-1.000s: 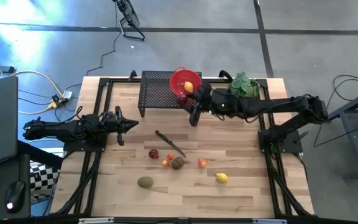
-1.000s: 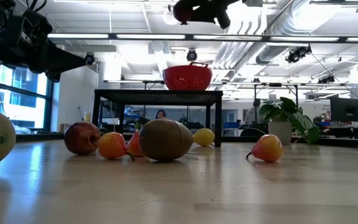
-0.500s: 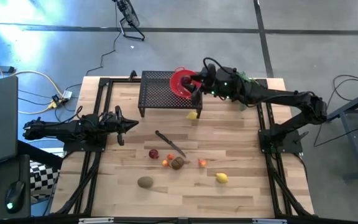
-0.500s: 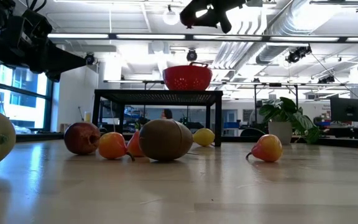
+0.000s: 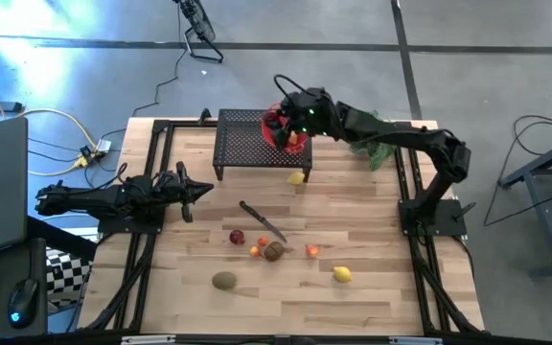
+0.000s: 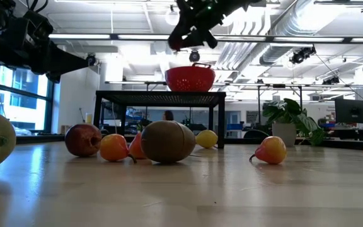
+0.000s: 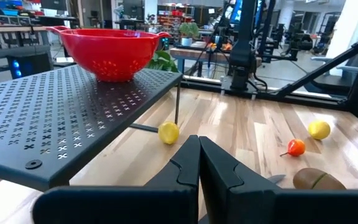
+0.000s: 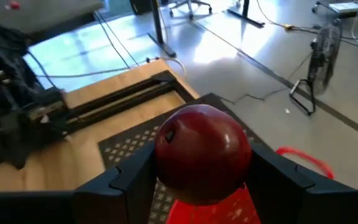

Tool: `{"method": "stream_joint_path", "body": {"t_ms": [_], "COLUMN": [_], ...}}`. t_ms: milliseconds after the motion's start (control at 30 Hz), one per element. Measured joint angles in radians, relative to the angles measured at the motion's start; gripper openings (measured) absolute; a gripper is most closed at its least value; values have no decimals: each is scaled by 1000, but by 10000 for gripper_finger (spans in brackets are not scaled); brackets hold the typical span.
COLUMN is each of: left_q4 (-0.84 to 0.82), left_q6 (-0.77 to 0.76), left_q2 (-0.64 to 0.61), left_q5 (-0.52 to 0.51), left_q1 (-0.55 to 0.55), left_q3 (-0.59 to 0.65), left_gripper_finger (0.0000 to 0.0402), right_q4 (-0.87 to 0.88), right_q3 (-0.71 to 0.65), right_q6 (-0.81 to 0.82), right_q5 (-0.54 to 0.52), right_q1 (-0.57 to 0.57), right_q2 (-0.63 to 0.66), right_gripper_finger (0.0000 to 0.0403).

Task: Pick & Place Fruit
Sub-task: Put the right pomegranate into the colander on the shelf

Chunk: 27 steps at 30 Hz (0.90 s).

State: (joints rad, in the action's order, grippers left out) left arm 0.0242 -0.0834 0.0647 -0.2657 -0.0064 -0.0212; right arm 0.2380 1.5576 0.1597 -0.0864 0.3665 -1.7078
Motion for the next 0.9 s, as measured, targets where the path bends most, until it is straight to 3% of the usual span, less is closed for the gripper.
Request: {"method": "stream_joint_path", "body": {"t_ms": [167, 467, 900], "left_q4": [0, 0, 0], "left_q6": [0, 8, 8], "left_q2": [0, 0, 0], "left_q5": [0, 0, 1], "left_q1": [0, 0, 0], "left_q3": [0, 0, 0], "left_gripper_finger": [0, 0, 0], "right_q4": [143, 266, 302], "right_q3": [107, 98, 95], "right_q6": [-7, -15, -54], "right_q5": [3, 35, 75], "right_q1": [36, 81, 87], "right_q2": [-52, -54, -133], "right_gripper_finger": [207, 207, 207]}}
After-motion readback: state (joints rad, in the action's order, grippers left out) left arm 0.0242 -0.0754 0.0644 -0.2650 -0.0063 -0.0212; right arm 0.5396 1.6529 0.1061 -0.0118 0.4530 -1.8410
